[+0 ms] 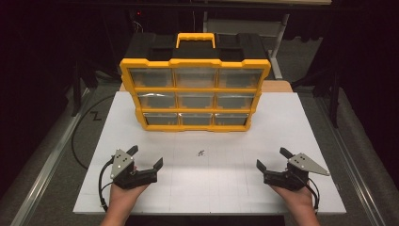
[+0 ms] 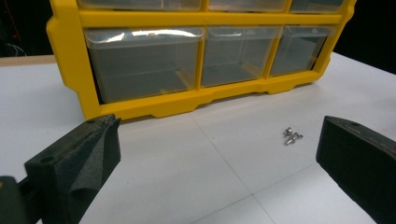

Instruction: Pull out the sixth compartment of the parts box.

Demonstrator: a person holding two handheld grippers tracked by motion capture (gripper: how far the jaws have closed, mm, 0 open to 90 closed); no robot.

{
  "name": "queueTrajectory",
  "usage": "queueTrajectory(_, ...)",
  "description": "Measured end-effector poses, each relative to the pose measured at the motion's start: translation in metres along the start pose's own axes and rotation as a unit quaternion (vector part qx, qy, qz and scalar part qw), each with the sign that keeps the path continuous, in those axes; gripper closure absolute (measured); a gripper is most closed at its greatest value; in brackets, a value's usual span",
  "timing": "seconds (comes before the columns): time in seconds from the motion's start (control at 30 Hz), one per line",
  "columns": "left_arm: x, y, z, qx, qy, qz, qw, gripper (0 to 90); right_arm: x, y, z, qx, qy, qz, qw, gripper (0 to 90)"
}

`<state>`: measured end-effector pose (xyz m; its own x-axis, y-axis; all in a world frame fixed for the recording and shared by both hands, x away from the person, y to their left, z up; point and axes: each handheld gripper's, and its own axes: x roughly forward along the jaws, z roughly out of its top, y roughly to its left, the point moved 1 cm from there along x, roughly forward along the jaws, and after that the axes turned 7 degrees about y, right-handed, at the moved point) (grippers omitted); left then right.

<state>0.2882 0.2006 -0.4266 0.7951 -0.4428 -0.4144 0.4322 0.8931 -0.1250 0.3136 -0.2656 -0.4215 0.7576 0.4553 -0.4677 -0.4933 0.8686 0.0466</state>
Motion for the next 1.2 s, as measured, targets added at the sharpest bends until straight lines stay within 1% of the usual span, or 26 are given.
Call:
queueTrajectory(0.07, 0.0006, 0.0006, -0.0005, 0.000, 0.004, 0.003, 1.0000, 0.6, 0.0009, -0.0028, -0.0011, 0.001, 0.001, -0.006, 1.0000, 1.0)
queueTrajectory(0.17, 0.0009, 0.0016, -0.0014, -0.003, 0.003, 0.004, 1.0000, 0.6, 0.0013, -0.0059, -0.0026, 0.007, 0.002, -0.007, 0.9999, 0.9)
queueTrajectory(0.37, 0.0021, 0.0035, -0.0028, -0.006, 0.005, 0.006, 1.0000, 0.6, 0.0028, -0.0075, -0.0031, 0.005, 0.003, -0.011, 0.9999, 1.0)
queueTrajectory(0.53, 0.0024, 0.0041, -0.0033, -0.007, 0.006, 0.007, 0.9999, 0.6, 0.0040, -0.0071, -0.0040, 0.005, 0.004, -0.014, 0.9999, 1.0)
queueTrajectory(0.57, 0.0020, 0.0044, -0.0032, -0.006, 0.005, 0.008, 0.9999, 0.6, 0.0049, -0.0057, -0.0045, 0.004, 0.006, -0.023, 0.9997, 0.9)
queueTrajectory(0.7, 0.0028, 0.0045, -0.0043, -0.007, 0.008, 0.008, 0.9999, 0.6, 0.0057, -0.0044, -0.0050, -0.001, 0.008, -0.026, 0.9996, 0.9)
queueTrajectory(0.93, 0.0035, 0.0040, -0.0054, -0.005, 0.011, 0.007, 0.9999, 0.7, 0.0059, -0.0044, -0.0056, -0.003, 0.013, -0.025, 0.9996, 1.0)
queueTrajectory(1.13, 0.0044, 0.0033, -0.0061, -0.005, 0.010, 0.004, 0.9999, 0.6, 0.0049, -0.0056, -0.0055, -0.005, 0.010, -0.031, 0.9995, 1.0)
queueTrajectory(1.17, 0.0045, 0.0029, -0.0060, -0.004, 0.008, 0.004, 1.0000, 0.6, 0.0041, -0.0058, -0.0050, -0.005, 0.010, -0.037, 0.9992, 1.0)
queueTrajectory(1.2, 0.0045, 0.0029, -0.0060, -0.004, 0.008, 0.004, 1.0000, 0.6, 0.0041, -0.0058, -0.0050, -0.005, 0.010, -0.037, 0.9992, 1.0)
